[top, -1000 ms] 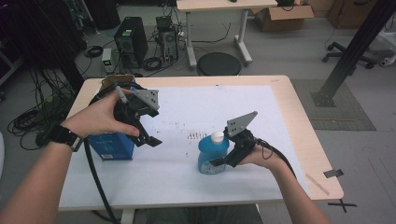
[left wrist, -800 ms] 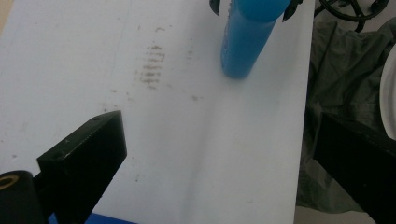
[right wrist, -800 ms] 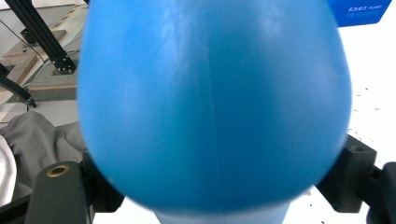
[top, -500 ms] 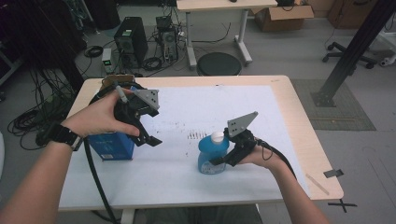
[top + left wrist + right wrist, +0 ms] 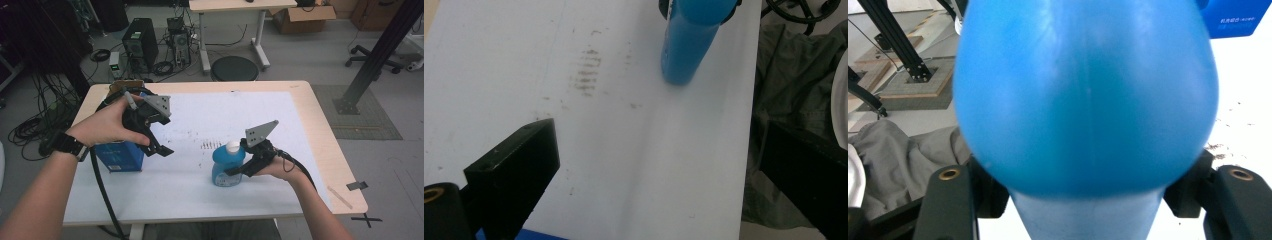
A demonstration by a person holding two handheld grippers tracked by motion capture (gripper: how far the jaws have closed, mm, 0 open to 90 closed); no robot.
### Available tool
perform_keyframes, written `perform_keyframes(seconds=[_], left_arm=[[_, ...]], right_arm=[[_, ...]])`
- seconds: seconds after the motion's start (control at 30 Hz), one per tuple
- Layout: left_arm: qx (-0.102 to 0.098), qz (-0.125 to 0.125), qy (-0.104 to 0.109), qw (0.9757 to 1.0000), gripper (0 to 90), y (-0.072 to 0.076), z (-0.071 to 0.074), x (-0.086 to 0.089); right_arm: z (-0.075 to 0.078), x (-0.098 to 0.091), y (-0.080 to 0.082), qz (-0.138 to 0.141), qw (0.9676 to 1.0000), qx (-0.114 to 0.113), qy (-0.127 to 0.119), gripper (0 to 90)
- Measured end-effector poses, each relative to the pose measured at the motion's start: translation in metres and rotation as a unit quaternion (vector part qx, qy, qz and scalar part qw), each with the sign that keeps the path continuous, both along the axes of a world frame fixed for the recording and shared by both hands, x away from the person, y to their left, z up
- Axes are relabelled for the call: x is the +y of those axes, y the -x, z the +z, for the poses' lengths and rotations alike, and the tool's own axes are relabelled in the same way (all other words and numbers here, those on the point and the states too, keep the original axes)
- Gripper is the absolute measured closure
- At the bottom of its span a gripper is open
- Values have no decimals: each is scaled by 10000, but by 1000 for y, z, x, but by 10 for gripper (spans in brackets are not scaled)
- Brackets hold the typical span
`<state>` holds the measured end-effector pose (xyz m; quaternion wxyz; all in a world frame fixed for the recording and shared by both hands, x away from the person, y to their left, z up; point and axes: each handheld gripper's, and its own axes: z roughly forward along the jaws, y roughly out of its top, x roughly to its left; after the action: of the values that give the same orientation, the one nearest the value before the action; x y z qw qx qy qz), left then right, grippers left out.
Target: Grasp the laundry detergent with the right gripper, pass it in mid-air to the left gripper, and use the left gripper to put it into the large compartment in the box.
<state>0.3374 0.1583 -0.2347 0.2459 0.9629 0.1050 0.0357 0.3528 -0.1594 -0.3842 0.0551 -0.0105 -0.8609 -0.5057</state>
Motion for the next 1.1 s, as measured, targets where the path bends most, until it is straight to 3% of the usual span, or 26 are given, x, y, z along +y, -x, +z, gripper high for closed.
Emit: perform_keyframes(seconds=[0.2,0.47,0.7,0.87,1.1], left_arm=[[8,9,-5,10000,38,0,0,-1],[-7,-3,12,10000,38,1,2,0],[-43,-37,21,10000,38,0,6,-3],[-45,-33,25,10000,39,0,9,-5],[-116,-76,58,9999,37,1,18,-10]], right_arm=[[-3,-1,1,14,10000,16,-25,376],[0,-2,3,-48,9998,-205,-43,410],[3,-2,-2,-126,9999,-34,-65,419],[15,1,-2,-105,9999,-54,-56,420],[43,9,-6,-65,9999,-111,-24,421]])
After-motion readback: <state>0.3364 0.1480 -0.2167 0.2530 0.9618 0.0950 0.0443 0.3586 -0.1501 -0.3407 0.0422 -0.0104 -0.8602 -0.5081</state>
